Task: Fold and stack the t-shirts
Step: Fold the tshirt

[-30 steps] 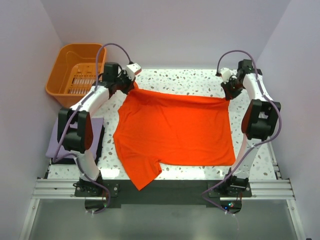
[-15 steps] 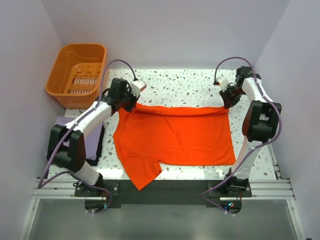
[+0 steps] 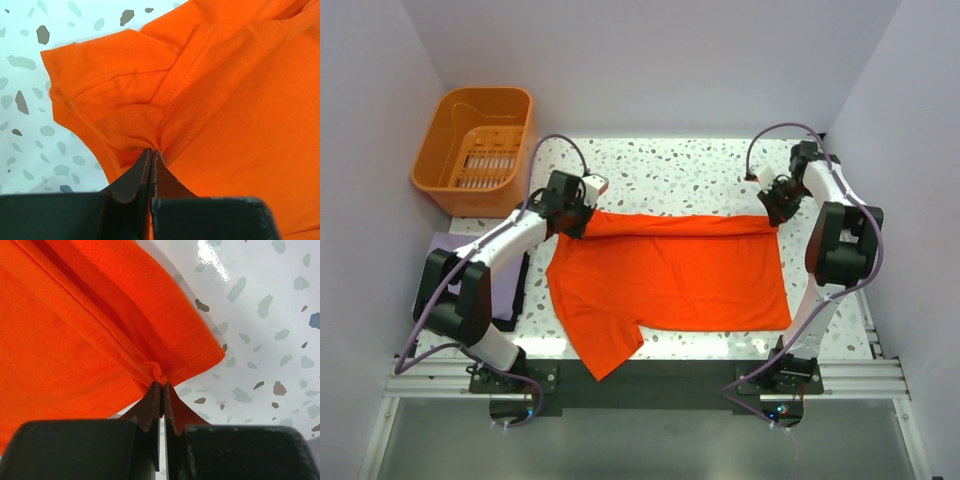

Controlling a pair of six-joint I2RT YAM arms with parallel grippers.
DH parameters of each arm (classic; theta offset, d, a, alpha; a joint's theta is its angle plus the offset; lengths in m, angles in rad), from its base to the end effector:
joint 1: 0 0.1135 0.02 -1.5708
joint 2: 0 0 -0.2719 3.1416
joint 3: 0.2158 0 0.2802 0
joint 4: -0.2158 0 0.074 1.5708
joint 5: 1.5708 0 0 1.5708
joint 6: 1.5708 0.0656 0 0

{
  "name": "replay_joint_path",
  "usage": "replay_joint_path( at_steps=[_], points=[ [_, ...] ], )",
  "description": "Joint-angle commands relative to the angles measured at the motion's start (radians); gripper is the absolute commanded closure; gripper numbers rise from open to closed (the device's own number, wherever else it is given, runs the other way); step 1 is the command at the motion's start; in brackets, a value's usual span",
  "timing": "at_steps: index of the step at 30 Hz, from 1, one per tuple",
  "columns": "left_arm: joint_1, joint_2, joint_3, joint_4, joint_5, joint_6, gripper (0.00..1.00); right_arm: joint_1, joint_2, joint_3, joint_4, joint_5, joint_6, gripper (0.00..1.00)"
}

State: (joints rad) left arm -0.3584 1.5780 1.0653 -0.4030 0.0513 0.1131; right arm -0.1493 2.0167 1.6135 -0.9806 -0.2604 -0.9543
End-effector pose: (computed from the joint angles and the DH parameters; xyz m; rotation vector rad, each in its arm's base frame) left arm 0.3499 -0.1347 0.1928 0.6033 2.4184 -0.1671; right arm 0.4357 -0.0485 0.1716 -1.1452 2.6009 0.1772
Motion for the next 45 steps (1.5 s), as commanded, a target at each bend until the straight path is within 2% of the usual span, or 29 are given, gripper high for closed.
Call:
replay_joint_path(
  at_steps=[1,17,19,20,21,23,26,34,45],
  points=[
    [0.009,-0.021,0.047,-0.020,-0.024,0.008,1.00,-0.007,-0.093,0.008,-0.007,0.001,-0.038,1.00],
    [0.001,0.043,0.012,-0.068,0.074,0.138,0.98,-0.007,-0.107,-0.122,-0.024,0.029,-0.093,1.00],
    [0.002,0.045,0.025,-0.103,0.097,0.171,0.92,-0.007,-0.105,-0.127,-0.046,0.038,-0.118,0.94],
    [0.003,0.037,0.030,-0.112,0.123,0.183,0.80,-0.007,-0.105,-0.127,-0.065,0.039,-0.123,0.89],
    [0.004,0.030,0.036,-0.125,0.140,0.203,0.73,-0.007,-0.105,-0.119,-0.069,0.043,-0.118,0.77],
    [0.009,0.011,0.062,-0.151,0.182,0.218,0.61,-0.007,-0.105,-0.106,-0.079,0.046,-0.113,0.68],
    [0.022,0.016,0.120,-0.184,0.241,0.235,0.54,-0.007,-0.104,-0.061,-0.082,0.036,-0.081,0.62],
    [0.076,0.187,0.287,-0.207,0.289,0.257,0.53,-0.007,-0.033,0.057,-0.144,-0.002,-0.003,0.61],
    [0.075,0.396,0.433,-0.238,0.386,0.258,0.51,0.016,-0.021,-0.035,-0.148,0.012,-0.027,0.60]
  ],
)
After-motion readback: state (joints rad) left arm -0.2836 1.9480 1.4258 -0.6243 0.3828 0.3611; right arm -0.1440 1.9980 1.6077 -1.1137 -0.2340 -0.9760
